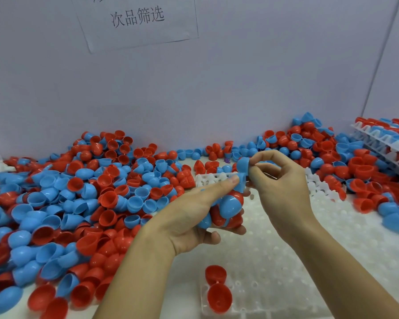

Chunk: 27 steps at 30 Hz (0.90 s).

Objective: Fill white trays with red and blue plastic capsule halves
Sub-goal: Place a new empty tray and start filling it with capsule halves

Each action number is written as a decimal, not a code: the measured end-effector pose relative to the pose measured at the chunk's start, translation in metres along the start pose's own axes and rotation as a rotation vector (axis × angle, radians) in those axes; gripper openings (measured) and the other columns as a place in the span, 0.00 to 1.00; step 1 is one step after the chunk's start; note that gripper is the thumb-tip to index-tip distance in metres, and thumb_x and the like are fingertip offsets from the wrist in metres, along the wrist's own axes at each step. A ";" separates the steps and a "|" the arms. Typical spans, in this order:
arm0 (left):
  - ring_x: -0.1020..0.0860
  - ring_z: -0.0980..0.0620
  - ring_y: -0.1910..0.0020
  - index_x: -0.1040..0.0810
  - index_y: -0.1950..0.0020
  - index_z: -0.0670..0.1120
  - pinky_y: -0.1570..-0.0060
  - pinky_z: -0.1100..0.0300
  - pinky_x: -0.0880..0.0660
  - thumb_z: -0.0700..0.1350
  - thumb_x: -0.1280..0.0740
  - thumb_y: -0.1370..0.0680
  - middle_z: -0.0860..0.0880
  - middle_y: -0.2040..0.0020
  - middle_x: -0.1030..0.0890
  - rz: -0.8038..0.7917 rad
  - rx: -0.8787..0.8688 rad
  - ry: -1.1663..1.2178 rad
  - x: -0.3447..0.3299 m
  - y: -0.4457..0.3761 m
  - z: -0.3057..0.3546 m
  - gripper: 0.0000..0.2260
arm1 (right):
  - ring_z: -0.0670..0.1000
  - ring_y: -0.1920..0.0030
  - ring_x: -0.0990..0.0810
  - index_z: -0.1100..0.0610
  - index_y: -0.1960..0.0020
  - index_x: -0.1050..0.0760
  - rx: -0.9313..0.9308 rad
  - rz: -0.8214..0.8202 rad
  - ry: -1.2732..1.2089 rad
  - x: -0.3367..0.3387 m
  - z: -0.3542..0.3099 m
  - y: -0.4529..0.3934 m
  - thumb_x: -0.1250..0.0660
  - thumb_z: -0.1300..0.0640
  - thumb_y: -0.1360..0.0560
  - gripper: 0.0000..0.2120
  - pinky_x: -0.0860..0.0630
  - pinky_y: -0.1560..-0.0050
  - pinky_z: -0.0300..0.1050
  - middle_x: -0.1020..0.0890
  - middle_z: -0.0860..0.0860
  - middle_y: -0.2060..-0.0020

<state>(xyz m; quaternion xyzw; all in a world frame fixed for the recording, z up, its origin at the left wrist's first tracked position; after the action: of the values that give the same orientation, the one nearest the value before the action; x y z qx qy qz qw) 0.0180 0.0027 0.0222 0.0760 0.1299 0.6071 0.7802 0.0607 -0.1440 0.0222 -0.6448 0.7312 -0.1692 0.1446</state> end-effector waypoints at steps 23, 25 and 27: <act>0.14 0.44 0.54 0.20 0.39 0.51 0.73 0.63 0.25 0.62 0.28 0.34 0.46 0.55 0.14 0.004 -0.028 0.007 0.006 0.000 0.001 0.26 | 0.44 0.59 0.16 0.50 0.47 0.17 0.033 -0.321 0.151 0.009 -0.007 -0.001 0.28 0.60 0.25 0.09 0.22 0.63 0.32 0.14 0.45 0.59; 0.14 0.45 0.54 0.18 0.41 0.51 0.71 0.62 0.25 0.61 0.28 0.32 0.47 0.55 0.14 0.050 -0.038 0.026 0.009 -0.001 0.003 0.23 | 0.42 0.62 0.16 0.53 0.48 0.17 0.030 -0.268 0.161 0.013 -0.010 -0.003 0.28 0.61 0.25 0.07 0.23 0.64 0.30 0.14 0.44 0.62; 0.13 0.45 0.56 0.17 0.45 0.49 0.69 0.60 0.27 0.59 0.28 0.27 0.46 0.55 0.14 0.173 -0.042 0.098 0.015 -0.002 0.003 0.18 | 0.42 0.65 0.18 0.50 0.54 0.16 0.051 -0.273 0.220 0.020 -0.016 -0.005 0.28 0.59 0.25 0.04 0.24 0.65 0.30 0.16 0.44 0.66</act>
<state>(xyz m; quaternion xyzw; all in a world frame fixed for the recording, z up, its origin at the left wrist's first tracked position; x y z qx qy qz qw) 0.0241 0.0165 0.0233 0.0407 0.1482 0.6779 0.7189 0.0556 -0.1637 0.0384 -0.7119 0.6437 -0.2752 0.0556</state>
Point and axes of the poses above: each hand's wrist, its own y-axis away from the middle knuckle, its own x-axis out of the back of the hand, z = x × y, the point moved 2 cm from there along -y, towards the middle knuckle
